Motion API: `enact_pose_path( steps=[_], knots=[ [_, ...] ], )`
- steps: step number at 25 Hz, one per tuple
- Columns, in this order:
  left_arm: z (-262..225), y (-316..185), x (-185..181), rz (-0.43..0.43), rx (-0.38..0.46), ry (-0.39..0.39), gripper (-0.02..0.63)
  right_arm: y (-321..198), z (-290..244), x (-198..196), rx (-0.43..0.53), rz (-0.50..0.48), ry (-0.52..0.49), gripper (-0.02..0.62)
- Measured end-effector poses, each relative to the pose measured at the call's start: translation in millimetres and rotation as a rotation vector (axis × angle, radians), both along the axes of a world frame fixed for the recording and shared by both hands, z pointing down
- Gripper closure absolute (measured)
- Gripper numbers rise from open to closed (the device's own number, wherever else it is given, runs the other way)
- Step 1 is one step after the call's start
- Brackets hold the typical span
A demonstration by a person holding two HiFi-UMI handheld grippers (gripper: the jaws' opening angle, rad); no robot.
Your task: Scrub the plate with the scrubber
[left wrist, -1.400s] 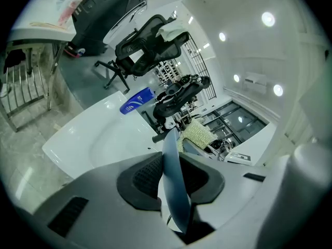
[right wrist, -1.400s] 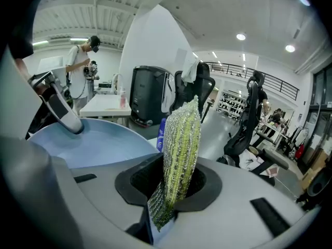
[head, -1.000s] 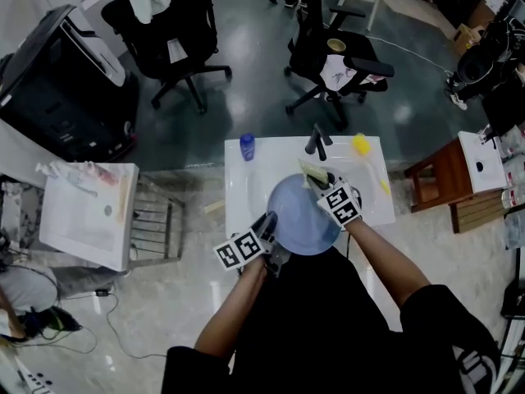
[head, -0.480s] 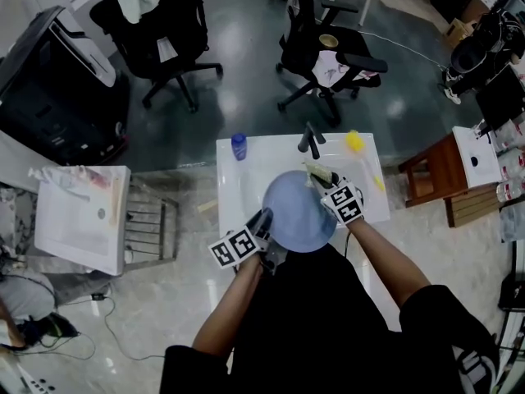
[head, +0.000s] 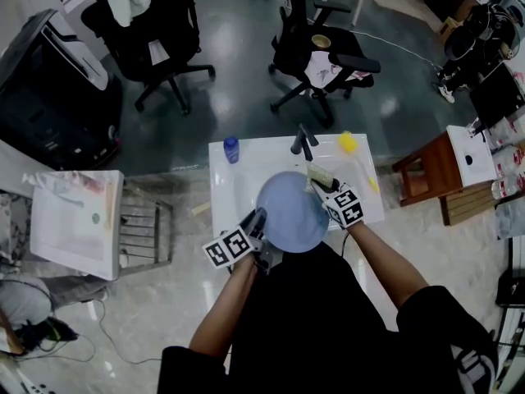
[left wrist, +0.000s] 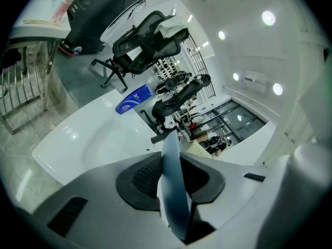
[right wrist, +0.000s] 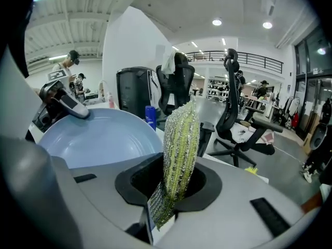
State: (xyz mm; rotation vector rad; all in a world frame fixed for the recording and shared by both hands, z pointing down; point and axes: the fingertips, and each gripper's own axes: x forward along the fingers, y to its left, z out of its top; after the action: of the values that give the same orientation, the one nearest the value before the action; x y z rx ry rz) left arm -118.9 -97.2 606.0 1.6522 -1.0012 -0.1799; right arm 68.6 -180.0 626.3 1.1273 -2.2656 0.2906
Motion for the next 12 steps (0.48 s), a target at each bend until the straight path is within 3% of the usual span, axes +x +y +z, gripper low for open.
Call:
enact_pose_path(
  steps=[12],
  knots=[
    [2,-11,-6,-0.015,0.006,0.0,0.52,7,9,6,-0.009,-0.014,-0.009,0.529]
  ],
)
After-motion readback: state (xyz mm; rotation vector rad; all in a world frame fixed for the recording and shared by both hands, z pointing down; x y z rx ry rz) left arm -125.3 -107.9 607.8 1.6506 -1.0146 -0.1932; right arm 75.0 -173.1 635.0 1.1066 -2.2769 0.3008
